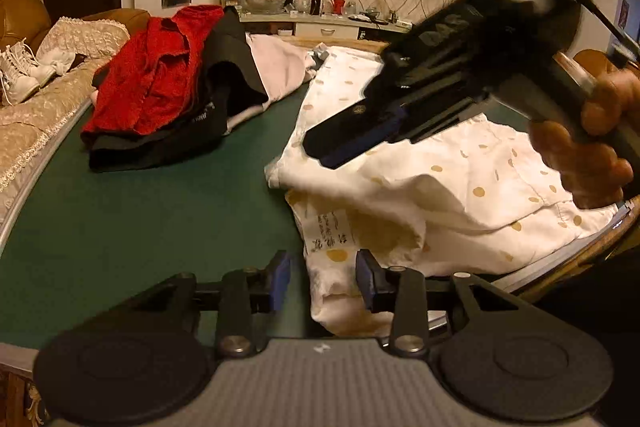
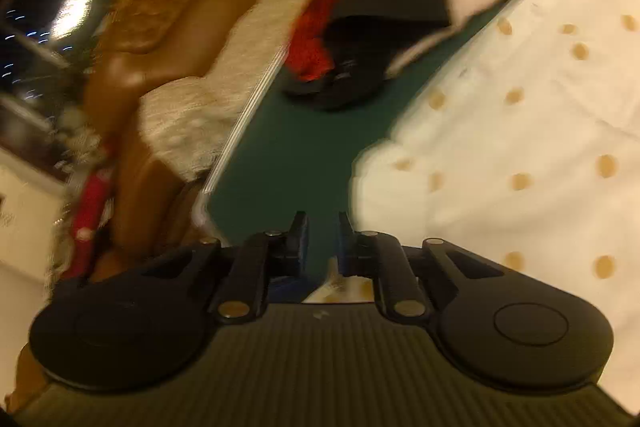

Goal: Fold clothes

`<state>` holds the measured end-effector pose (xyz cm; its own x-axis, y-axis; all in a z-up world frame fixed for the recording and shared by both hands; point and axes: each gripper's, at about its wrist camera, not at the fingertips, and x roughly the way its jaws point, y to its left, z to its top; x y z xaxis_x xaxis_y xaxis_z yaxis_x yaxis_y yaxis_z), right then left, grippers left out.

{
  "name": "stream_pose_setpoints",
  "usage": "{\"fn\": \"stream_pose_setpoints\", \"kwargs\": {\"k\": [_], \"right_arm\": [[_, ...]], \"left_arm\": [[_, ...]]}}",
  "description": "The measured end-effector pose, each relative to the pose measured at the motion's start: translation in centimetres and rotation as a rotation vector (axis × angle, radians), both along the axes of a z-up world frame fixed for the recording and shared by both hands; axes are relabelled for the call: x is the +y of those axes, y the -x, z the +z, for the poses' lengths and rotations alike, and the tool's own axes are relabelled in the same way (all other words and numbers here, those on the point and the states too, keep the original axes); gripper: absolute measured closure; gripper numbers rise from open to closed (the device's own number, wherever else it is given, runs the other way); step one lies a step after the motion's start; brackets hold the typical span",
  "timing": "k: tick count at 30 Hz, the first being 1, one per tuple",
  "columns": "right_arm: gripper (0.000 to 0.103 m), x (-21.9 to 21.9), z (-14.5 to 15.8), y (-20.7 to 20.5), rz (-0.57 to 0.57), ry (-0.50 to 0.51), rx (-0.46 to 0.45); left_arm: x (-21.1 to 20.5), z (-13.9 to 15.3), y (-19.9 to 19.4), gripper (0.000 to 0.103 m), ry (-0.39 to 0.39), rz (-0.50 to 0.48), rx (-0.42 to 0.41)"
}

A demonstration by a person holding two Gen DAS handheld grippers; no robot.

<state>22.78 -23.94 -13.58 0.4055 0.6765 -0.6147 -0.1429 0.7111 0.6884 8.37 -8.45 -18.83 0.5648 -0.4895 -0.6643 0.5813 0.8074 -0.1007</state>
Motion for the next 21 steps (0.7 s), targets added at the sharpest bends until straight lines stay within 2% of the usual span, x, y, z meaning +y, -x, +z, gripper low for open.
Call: {"fn": "stream_pose_setpoints", "kwargs": {"k": [5, 7, 10, 13, 15, 19, 21], "right_arm": [[0.078, -3.1, 1.3, 3.2, -0.070, 0.053, -0.112], [0.075, -4.4, 1.6, 4.8, -0.065, 0.140, -0.150], [0.070, -5.3, 1.5, 6.4, -0.012, 0.282, -0.176], [0.063, -5.1, 0.7, 7.3, 0.044, 0.344, -0.152], [0.063, -5.1, 0.4, 8.2, 0.075, 0.384, -0.150], [0.062, -3.9, 0.6, 9.7, 0.146, 0.475, -0.199], [0.057, -3.9, 0.7, 10.9, 0.177, 0.523, -0.234]], "left_arm": [[-1.3, 1.5, 0.1, 0.051, 0.005, -0.033, -0.035], [-2.1, 1.9, 0.2, 0.049, 0.002, -0.059, -0.043], [-3.8, 1.9, 0.4, 0.045, -0.042, -0.087, -0.051], [-5.4, 1.4, 0.5, 0.045, -0.098, -0.111, -0.038], [-6.2, 1.3, 0.8, 0.045, -0.131, -0.134, -0.027], [-6.6, 1.0, 1.1, 0.045, -0.173, -0.126, -0.016], [-6.7, 0.8, 0.7, 0.045, -0.178, -0.108, -0.010]]}}
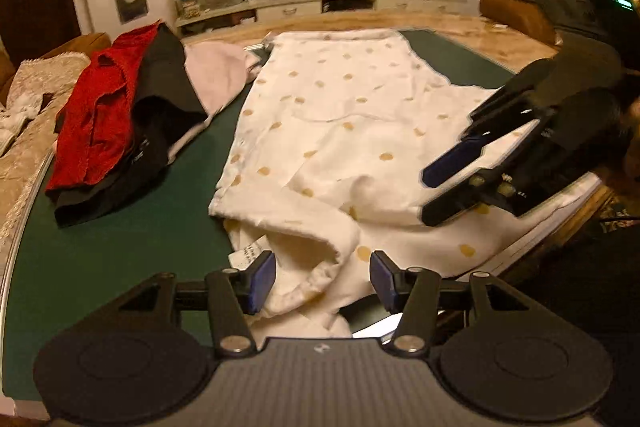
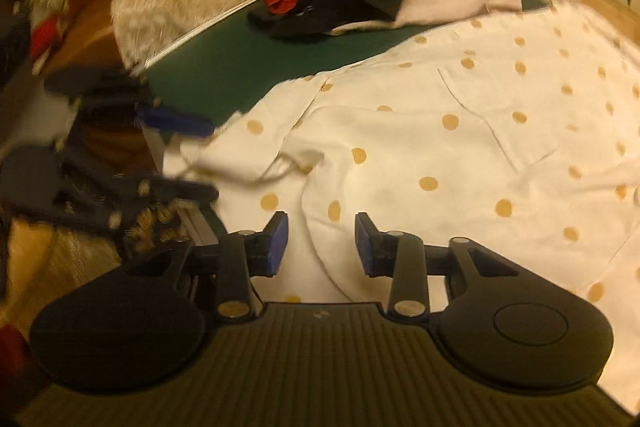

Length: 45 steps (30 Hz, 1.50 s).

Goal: Fold clothes

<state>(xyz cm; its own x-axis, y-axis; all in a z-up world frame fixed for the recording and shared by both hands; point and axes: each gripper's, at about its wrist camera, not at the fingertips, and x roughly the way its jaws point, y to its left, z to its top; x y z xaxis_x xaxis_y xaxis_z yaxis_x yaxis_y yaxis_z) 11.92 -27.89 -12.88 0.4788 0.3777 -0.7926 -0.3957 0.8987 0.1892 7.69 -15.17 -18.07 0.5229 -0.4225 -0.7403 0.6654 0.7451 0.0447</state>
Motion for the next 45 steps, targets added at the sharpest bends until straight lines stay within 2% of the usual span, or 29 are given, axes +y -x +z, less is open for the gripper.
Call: {"fn": "stream_pose_setpoints", "kwargs": {"k": [3, 5, 7, 12, 13, 14, 15, 17, 20, 25, 32, 35, 36, 37, 38, 40, 41, 45], "right_arm": [[0.056, -0.1, -0.4, 0.9, 0.041, 0.048, -0.014], [0.056, 0.3, -0.7, 1.3, 0.049, 0.069, -0.035], [0.056, 0.7, -0.8, 1.6, 0.061, 0.074, -0.059], [0.057, 1.7, -1.5, 1.2, 0.058, 0.149, -0.091], [0.068, 1.6, -1.6, 1.2, 0.060, 0.151, -0.091], [0.093, 1.5, -1.7, 1.3, 0.059, 0.152, -0.088], [0.099, 1.4, -1.7, 1.4, 0.054, 0.160, -0.091], [0.101, 1.0, -1.3, 2.1, 0.047, 0.169, -0.124], [0.101, 0.3, -0.2, 3.2, 0.043, 0.136, -0.154], [0.101, 1.3, 1.3, 5.3, 0.144, 0.130, -0.153], [0.101, 2.6, 0.2, 5.2, 0.274, 0.090, -0.026], [0.101, 1.8, 0.4, 4.6, 0.225, 0.050, -0.033], [0.099, 1.6, 0.7, 4.8, 0.222, 0.070, -0.063], [0.091, 1.5, 1.0, 5.0, 0.219, 0.091, -0.094], [0.076, 1.3, 1.3, 5.2, 0.216, 0.111, -0.125], [0.062, 1.0, 0.9, 5.3, 0.213, 0.160, -0.130], [0.062, 0.9, 0.6, 5.3, 0.212, 0.185, -0.133], [0.062, -0.3, -1.2, 5.2, 0.176, 0.179, -0.084]], "left_arm": [[-0.3, 0.0, -0.5, 0.048, 0.015, -0.002, 0.005], [-0.4, -0.1, -0.7, 0.078, 0.008, -0.009, -0.006], [-0.1, -0.3, -0.9, 0.091, 0.021, -0.005, 0.002], [1.6, -0.1, -0.7, 0.098, 0.057, 0.016, -0.009], [2.0, 0.0, -0.7, 0.098, 0.064, 0.016, -0.013], [2.4, 0.1, -0.6, 0.099, 0.070, 0.015, -0.017], [2.7, 0.3, -0.5, 0.099, 0.072, 0.013, -0.023], [3.4, 0.4, -0.2, 0.100, 0.072, -0.004, -0.033], [4.6, 0.4, 0.2, 0.100, 0.078, -0.024, -0.036], [5.7, 0.0, 0.9, 0.100, 0.068, -0.057, -0.058], [6.2, -1.0, 1.4, 0.100, 0.013, -0.098, -0.098], [6.3, -0.9, 1.5, 0.100, 0.023, -0.094, -0.104], [6.4, -0.8, 1.4, 0.100, 0.028, -0.092, -0.102], [6.6, -0.8, 1.4, 0.100, 0.034, -0.089, -0.100], [6.7, -0.8, 1.3, 0.100, 0.043, -0.084, -0.098], [7.0, -0.6, 1.3, 0.100, 0.067, -0.069, -0.093], [7.1, -0.5, 1.3, 0.100, 0.076, -0.062, -0.093], [7.0, -0.5, 1.4, 0.100, 0.078, -0.056, -0.091]]}}
